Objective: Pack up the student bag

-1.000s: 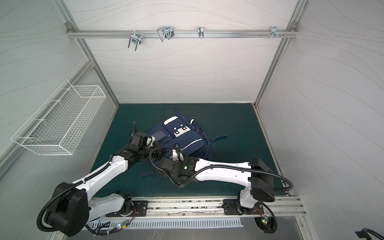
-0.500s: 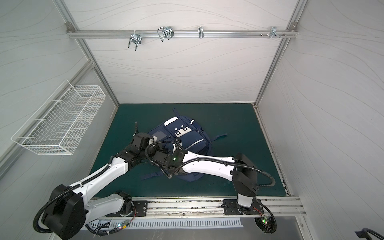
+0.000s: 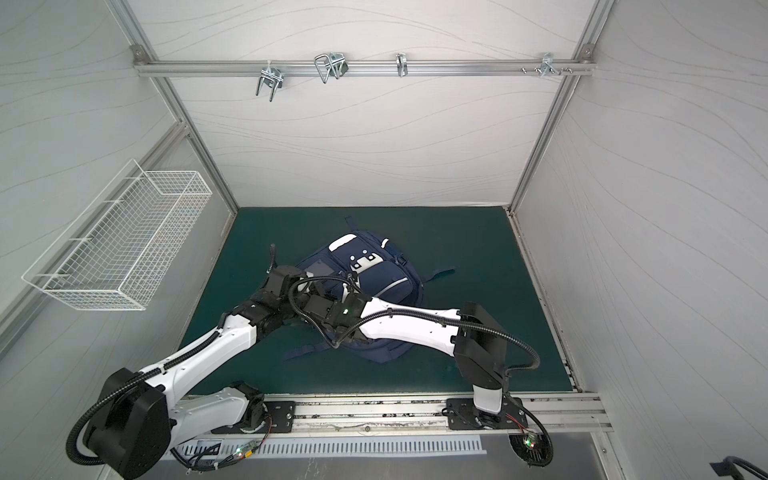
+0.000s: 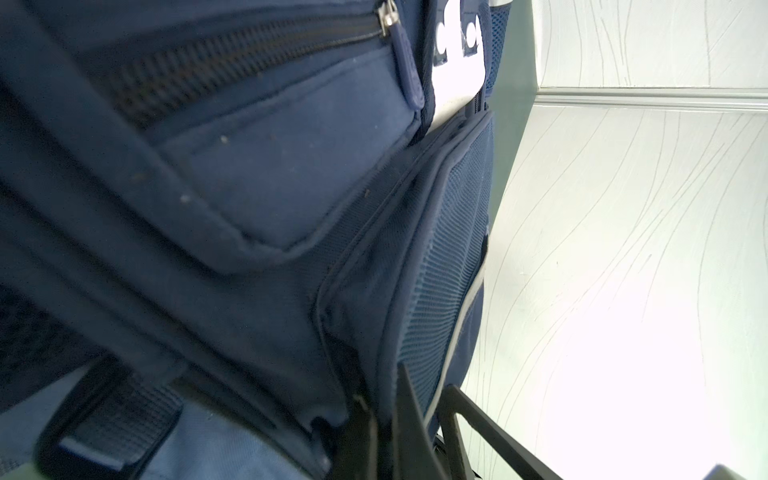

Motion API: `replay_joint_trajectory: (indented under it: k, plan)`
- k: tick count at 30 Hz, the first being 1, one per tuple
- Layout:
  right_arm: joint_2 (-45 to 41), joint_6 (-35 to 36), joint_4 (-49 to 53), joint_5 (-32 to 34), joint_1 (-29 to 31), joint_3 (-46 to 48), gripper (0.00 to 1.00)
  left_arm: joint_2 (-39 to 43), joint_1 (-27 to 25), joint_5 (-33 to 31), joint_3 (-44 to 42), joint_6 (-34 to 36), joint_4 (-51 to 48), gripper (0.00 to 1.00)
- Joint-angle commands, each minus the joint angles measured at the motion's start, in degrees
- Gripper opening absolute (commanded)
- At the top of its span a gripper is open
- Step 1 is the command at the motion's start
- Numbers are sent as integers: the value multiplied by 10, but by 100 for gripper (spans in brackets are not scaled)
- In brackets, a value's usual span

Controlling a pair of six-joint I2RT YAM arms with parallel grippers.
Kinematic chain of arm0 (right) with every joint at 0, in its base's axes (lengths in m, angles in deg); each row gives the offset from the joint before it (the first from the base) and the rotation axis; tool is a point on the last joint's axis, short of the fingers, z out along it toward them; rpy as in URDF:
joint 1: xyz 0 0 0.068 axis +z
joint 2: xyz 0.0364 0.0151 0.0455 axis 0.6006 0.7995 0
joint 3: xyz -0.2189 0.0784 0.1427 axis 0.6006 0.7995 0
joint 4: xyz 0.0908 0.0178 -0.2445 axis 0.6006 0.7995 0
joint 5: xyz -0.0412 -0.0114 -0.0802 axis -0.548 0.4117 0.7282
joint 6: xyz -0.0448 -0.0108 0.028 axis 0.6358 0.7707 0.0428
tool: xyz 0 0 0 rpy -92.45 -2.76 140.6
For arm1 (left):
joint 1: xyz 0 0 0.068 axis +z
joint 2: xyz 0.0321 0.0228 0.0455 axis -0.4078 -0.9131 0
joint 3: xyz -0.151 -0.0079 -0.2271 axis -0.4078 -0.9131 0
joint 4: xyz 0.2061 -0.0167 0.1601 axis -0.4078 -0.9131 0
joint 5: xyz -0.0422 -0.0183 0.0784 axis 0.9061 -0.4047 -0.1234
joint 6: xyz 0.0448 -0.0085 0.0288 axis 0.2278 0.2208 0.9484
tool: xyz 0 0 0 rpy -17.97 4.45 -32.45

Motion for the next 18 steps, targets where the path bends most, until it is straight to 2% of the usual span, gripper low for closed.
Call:
replay_joint_trajectory:
  k: [1, 9, 13, 18]
  plan:
    - [24, -16, -13, 34, -29, -10, 99, 16, -20, 68, 15, -2, 85, 0]
    - [17, -38, 17, 42, -52, -7, 95, 34, -26, 64, -2, -21, 93, 0]
    - [-32, -56, 45, 42, -45, 52, 91, 41, -23, 54, 13, -18, 77, 0]
    - [-134, -99, 108, 28, -37, 165, 87, 38, -16, 47, 26, -20, 70, 0]
